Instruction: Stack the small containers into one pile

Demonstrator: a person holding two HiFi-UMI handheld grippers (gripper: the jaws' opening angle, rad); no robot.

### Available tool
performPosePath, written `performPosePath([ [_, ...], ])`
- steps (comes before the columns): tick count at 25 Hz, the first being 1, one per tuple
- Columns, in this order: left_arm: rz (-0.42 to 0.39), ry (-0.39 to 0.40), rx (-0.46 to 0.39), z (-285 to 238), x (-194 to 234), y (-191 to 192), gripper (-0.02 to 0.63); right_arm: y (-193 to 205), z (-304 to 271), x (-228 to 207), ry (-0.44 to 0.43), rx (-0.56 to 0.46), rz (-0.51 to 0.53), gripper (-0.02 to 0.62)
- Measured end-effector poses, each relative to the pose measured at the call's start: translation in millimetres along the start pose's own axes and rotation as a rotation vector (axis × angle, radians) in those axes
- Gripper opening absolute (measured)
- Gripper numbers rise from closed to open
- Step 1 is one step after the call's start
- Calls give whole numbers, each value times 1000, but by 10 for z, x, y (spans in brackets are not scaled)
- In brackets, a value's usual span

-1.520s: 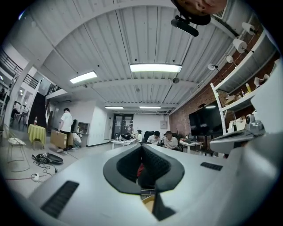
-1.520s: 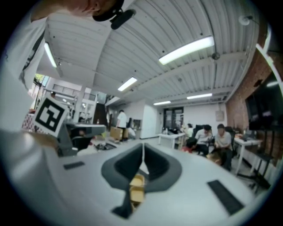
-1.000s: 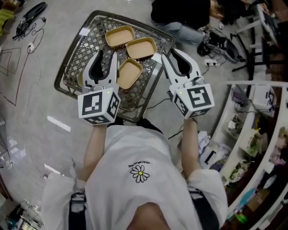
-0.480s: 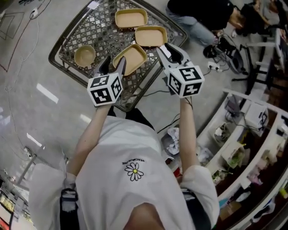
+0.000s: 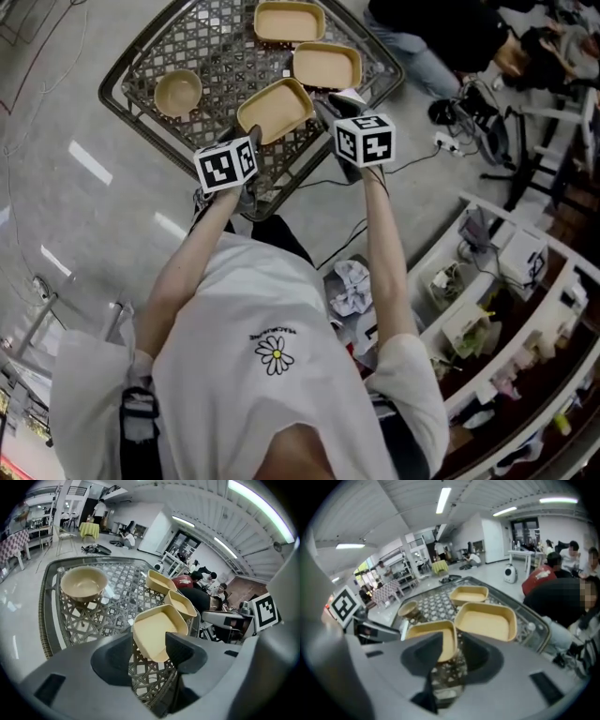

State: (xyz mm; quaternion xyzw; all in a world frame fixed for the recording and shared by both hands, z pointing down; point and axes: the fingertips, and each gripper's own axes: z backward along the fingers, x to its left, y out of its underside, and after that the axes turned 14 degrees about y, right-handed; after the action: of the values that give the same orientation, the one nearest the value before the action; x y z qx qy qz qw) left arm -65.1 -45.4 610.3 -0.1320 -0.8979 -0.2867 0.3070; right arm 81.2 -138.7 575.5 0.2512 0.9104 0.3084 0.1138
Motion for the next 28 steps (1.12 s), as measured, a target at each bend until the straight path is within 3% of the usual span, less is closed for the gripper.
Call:
performPosePath([
  [5, 121, -12, 33, -71, 134, 156, 218, 255, -300, 42, -28, 105, -1, 141],
  [16, 141, -65, 70, -111, 246, 278, 149, 452, -535, 79, -65, 196, -35, 119],
  [24, 101, -55, 85, -155, 173, 240, 64, 456, -558, 120, -77, 204, -40, 66],
  [28, 68, -47, 71, -99, 151, 148, 57, 407, -488, 116, -75, 179, -84, 48],
])
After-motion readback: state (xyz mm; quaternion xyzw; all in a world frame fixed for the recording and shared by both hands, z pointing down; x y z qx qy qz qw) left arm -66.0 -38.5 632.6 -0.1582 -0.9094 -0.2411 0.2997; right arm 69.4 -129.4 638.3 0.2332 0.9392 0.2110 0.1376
